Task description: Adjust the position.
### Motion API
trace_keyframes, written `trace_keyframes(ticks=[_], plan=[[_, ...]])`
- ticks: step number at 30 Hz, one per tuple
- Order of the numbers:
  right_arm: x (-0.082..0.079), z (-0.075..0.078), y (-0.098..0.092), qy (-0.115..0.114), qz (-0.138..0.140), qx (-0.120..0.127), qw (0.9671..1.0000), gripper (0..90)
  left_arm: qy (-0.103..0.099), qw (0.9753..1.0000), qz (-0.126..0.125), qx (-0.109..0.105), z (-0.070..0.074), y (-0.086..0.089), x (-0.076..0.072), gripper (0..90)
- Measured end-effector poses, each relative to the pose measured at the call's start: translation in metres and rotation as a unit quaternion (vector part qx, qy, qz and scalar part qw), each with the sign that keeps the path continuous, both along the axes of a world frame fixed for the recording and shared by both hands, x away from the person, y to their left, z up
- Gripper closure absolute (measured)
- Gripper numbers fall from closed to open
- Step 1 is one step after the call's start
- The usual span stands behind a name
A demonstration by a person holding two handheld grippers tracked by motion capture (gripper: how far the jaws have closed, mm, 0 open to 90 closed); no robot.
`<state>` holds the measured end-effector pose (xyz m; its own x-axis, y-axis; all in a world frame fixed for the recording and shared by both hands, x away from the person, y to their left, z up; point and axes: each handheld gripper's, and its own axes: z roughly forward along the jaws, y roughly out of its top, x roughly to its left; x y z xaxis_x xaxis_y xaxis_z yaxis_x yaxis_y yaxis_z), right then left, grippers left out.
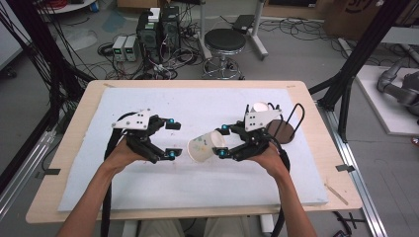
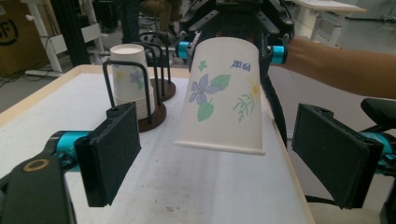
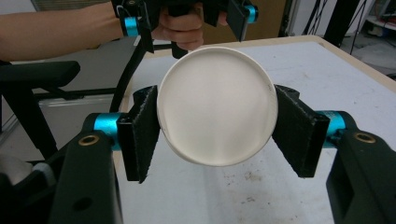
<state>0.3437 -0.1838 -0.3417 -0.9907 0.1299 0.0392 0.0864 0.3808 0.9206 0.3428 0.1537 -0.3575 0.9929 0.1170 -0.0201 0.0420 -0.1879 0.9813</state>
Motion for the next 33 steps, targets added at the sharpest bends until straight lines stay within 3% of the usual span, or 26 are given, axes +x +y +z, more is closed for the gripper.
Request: trace_keyframes(ticks=[14,25,29,33], plan=[[-0.002,0.0,0.004,-0.003,0.011,0.006,0.9999,36.9,-0.003,0.9996,-0.026,0.011,-0.004,-0.036,0.003,15.3],[-0.002,0.0,0.006,-0.002,0.014,0.008,0.9999,36.9,-0.003,0.9991,-0.036,0.02,-0.007,-0.047,0.002,15.3],[-0.002,0.0,0.007,-0.003,0.016,0.007,0.9998,36.9,-0.001,0.9984,-0.045,0.034,-0.01,-0.055,0.001,15.3],[-0.003,0.0,0.008,-0.004,0.016,0.008,0.9998,36.9,0.007,0.9984,-0.045,0.033,-0.017,-0.06,0.0,15.3]])
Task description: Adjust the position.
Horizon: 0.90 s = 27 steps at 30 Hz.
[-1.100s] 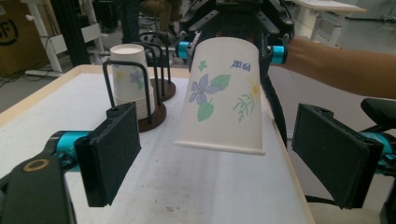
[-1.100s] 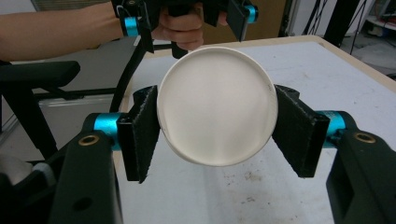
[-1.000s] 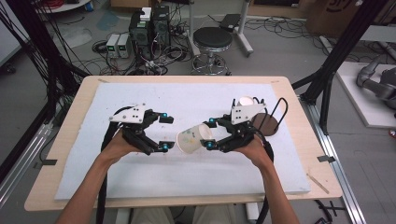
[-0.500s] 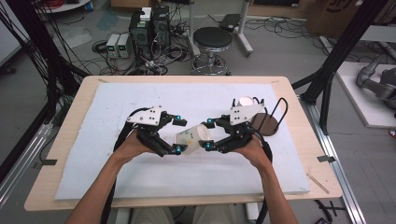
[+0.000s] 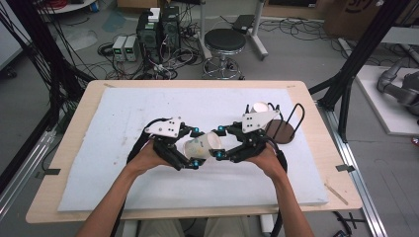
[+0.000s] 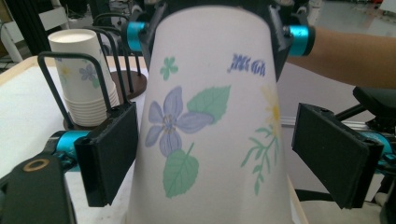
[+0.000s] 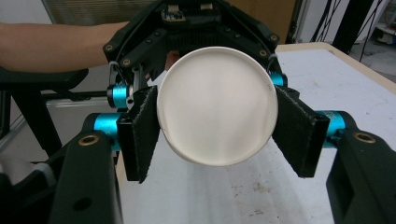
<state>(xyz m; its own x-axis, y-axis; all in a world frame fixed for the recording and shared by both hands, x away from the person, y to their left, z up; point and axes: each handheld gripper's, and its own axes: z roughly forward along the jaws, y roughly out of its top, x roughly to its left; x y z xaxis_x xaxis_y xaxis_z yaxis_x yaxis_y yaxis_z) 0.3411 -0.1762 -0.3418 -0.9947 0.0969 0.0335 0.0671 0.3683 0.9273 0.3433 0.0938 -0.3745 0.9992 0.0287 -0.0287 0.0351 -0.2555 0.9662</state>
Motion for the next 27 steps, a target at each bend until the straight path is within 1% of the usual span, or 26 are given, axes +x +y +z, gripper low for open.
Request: trace_keyframes(ticks=[4,5,6,7,10,13,14,16,17,21,27], plan=[[-0.0006,0.0004,-0.0009,-0.001,-0.001,-0.001,1.0,36.9,0.005,1.0,0.003,0.005,-0.0057,0.0001,-0.0003,15.3],[-0.0012,0.0006,-0.0011,0.003,-0.001,-0.001,1.0,36.9,0.005,1.0,0.003,0.007,-0.0062,0.0005,0.0002,15.3],[-0.0013,0.0007,-0.0012,0.002,-0.001,-0.001,1.0,36.9,0.007,0.9999,0.004,0.007,-0.0067,0.0007,0.0001,15.3],[-0.0015,0.0007,-0.0013,0.003,-0.001,-0.002,1.0,36.9,0.005,0.9999,0.003,0.011,-0.0068,0.0014,0.0006,15.3],[-0.0011,0.0004,-0.0006,0.001,0.001,0.0,1.0,36.9,0.008,0.9999,0.001,0.011,-0.0078,0.0014,0.0008,15.9],[-0.0007,0.0,0.0002,0.001,0.003,0.0,1.0,36.8,0.006,0.9999,0.002,0.013,-0.0079,0.0023,0.0017,19.4],[-0.0009,-0.0003,0.0005,0.003,0.004,0.0,1.0,36.9,0.01,0.9999,0.002,0.011,-0.008,0.0026,0.0017,20.6],[-0.0007,-0.0007,0.0013,-0.001,0.004,-0.003,1.0,36.9,0.009,0.9999,0.002,0.012,-0.0079,0.0038,0.0022,23.8],[-0.0007,-0.0011,0.0017,0.002,0.003,-0.003,1.0,36.9,0.01,0.9999,0.001,0.012,-0.0079,0.0042,0.0023,25.9],[-0.0004,-0.0023,0.0027,0.002,0.005,-0.004,1.0,37.1,0.008,0.9998,0.001,0.018,-0.0085,0.0049,0.0022,28.2],[-0.0001,-0.003,0.0033,0.003,0.006,-0.006,1.0,36.9,0.005,0.9998,0.004,0.021,-0.0082,0.006,0.0012,29.9]])
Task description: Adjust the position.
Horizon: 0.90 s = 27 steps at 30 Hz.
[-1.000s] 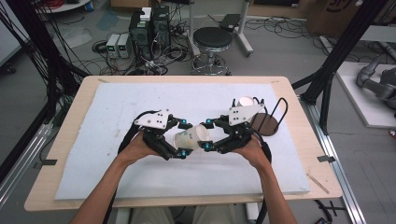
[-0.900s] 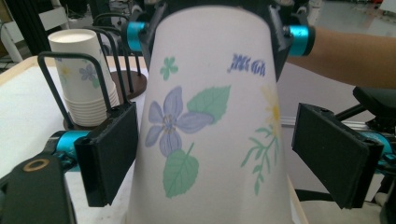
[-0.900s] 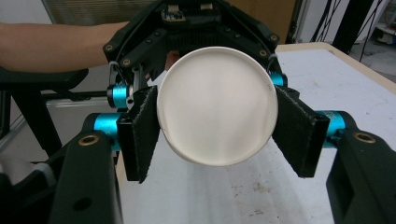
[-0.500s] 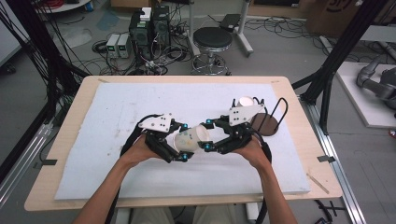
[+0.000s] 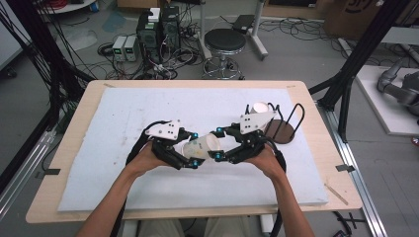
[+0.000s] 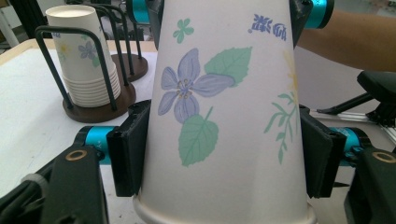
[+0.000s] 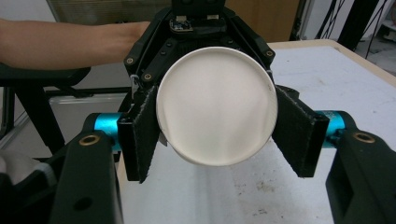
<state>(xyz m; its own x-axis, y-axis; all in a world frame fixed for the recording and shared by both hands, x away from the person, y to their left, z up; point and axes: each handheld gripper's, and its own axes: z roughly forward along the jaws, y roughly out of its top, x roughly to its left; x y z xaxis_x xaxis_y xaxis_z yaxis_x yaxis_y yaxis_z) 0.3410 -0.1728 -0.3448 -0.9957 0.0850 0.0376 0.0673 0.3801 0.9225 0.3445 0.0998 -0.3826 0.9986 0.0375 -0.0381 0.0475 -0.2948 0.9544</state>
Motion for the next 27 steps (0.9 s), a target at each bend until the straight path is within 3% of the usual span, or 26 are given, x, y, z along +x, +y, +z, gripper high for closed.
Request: trace_keyframes(ticks=[2,4,6,12,15,17,21,24,27], plan=[[0.0,-0.001,0.001,0.003,0.003,0.0,1.0,31.1,0.0,1.0,0.0,0.003,0.0,0.0,-0.001,29.9],[0.0,-0.002,0.003,0.018,0.002,0.005,0.9998,14.1,-0.001,1.0,0.002,0.005,0.0,0.001,0.0,29.8],[-0.001,-0.003,0.004,0.018,-0.011,0.0,0.9998,14.2,0.0,1.0,0.005,0.005,0.0,0.002,0.0,29.9],[-0.002,-0.002,0.002,0.013,-0.013,-0.005,0.9998,14.1,0.0,0.9999,0.009,0.009,0.001,0.004,-0.001,29.8],[-0.003,-0.003,0.0,0.011,-0.017,-0.018,0.9996,14.2,-0.004,0.9996,0.017,0.021,0.002,0.006,-0.002,29.6],[-0.004,-0.001,-0.001,0.01,-0.023,-0.034,0.9991,14.2,-0.009,0.999,0.014,0.041,0.004,0.008,-0.003,29.6],[-0.004,0.004,-0.001,0.0,-0.028,-0.077,0.9966,14.2,-0.017,0.9948,0.015,0.099,0.009,0.011,-0.004,29.5],[-0.004,0.008,0.002,-0.008,-0.026,-0.116,0.9929,14.2,-0.018,0.9902,0.009,0.138,0.014,0.012,-0.004,29.5],[-0.003,0.009,0.009,-0.012,-0.024,-0.159,0.9869,14.2,-0.017,0.9852,0.004,0.171,0.017,0.011,-0.003,29.5]])
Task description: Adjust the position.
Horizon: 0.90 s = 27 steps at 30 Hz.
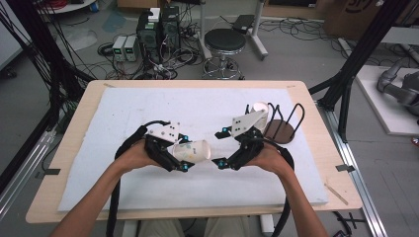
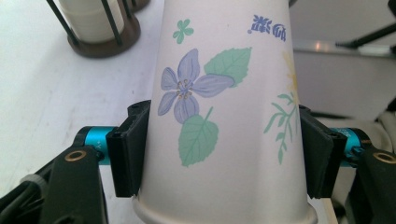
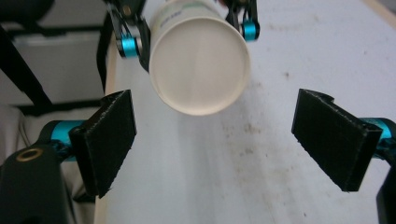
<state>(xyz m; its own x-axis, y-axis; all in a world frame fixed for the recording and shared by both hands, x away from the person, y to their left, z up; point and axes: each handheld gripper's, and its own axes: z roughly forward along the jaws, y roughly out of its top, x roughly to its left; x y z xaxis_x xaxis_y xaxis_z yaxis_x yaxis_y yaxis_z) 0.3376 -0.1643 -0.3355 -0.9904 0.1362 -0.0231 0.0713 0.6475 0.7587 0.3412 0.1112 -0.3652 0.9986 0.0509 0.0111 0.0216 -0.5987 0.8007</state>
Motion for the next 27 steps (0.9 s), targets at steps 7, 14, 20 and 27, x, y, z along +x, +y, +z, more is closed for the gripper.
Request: trace_keyframes(ticks=[7,14,20,27], plan=[[0.001,0.004,0.016,-0.006,0.012,-0.085,0.9963,14.2,0.004,0.998,-0.01,0.063,0.009,-0.004,0.001,29.5],[0.002,0.007,0.025,-0.006,0.022,-0.139,0.99,14.3,0.008,0.9951,-0.014,0.098,0.014,-0.007,0.003,29.5],[0.002,0.008,0.028,-0.004,0.027,-0.158,0.987,14.3,0.011,0.994,-0.014,0.108,0.013,-0.008,0.004,29.5],[0.002,0.005,0.034,-0.001,0.03,-0.171,0.9848,14.4,0.011,0.9928,-0.021,0.118,0.014,-0.016,0.002,29.5]])
